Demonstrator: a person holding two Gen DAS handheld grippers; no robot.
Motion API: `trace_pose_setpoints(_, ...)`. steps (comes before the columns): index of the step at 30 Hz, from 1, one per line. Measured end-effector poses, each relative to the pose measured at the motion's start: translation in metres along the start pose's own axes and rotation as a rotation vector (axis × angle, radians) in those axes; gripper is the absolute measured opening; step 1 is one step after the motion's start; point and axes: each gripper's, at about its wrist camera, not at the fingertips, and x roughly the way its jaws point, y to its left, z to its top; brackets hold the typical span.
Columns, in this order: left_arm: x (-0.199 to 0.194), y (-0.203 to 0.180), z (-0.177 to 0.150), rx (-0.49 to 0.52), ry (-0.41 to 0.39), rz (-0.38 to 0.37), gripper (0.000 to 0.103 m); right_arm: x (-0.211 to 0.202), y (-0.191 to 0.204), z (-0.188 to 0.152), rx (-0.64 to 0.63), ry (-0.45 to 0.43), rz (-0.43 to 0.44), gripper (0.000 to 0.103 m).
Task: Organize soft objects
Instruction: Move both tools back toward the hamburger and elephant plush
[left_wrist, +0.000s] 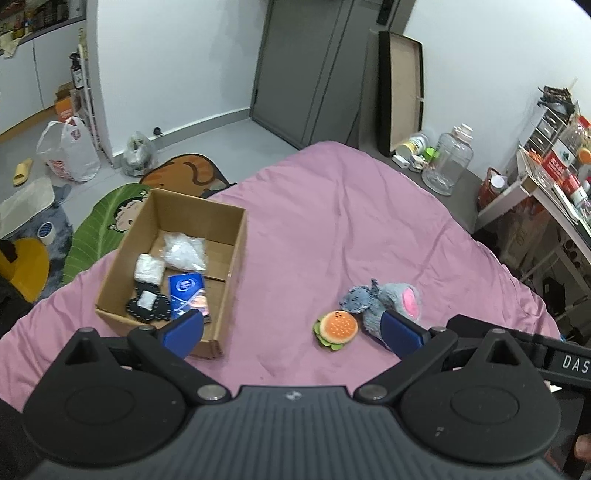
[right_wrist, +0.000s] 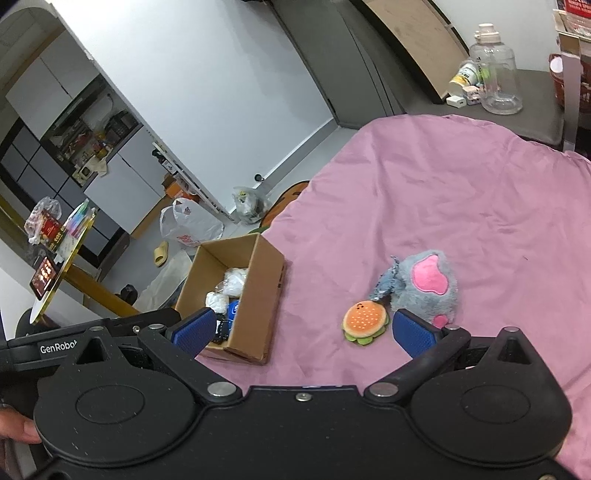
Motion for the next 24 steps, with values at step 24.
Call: trace_pose_setpoints(24,0.102,-0.035,-0.007,0.026,0.133,-0.041,0.087,0.058,-0.069,0.006,0.19,0.075,-0.019,0.064)
